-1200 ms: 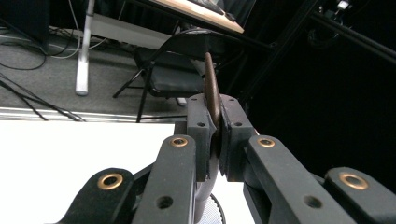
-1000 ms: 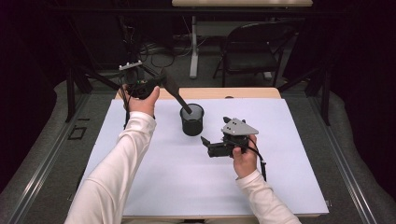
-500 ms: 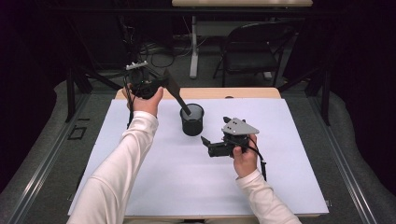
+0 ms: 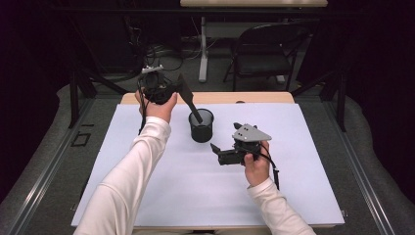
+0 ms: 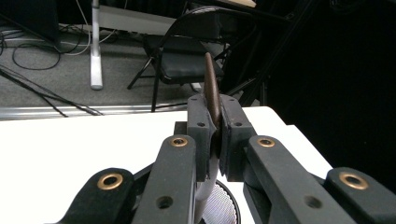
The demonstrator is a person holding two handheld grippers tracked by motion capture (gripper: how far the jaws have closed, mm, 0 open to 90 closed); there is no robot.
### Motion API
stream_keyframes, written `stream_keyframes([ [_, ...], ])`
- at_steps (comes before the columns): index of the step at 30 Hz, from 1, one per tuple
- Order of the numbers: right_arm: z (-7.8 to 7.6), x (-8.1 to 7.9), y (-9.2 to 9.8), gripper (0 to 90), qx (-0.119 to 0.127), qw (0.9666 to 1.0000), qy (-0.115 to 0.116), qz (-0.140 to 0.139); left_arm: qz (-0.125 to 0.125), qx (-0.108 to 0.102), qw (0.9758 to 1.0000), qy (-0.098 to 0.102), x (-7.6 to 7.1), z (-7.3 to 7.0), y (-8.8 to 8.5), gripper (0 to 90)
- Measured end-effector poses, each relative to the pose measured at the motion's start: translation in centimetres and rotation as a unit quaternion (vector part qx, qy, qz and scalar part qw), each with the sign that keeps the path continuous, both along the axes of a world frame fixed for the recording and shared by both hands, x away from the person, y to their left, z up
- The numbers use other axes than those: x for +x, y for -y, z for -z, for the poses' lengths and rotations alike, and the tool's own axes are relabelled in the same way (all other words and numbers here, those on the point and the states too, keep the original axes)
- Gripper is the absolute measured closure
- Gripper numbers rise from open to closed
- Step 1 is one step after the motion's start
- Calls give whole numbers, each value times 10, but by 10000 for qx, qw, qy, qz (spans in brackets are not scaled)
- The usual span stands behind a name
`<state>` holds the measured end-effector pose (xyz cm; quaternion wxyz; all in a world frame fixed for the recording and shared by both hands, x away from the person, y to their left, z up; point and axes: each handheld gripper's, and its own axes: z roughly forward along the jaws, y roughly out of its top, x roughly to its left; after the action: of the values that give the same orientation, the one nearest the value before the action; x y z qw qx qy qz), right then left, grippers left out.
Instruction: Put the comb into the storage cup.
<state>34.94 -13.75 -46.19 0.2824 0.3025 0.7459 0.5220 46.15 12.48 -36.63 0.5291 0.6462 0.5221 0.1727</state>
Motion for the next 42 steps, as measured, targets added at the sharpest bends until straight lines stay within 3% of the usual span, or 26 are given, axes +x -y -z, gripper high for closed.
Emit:
stream_keyframes([
  [42,1,0,-1,0,-43,9999,-11,-102,219,287,9988,-330,6,24,28,848],
])
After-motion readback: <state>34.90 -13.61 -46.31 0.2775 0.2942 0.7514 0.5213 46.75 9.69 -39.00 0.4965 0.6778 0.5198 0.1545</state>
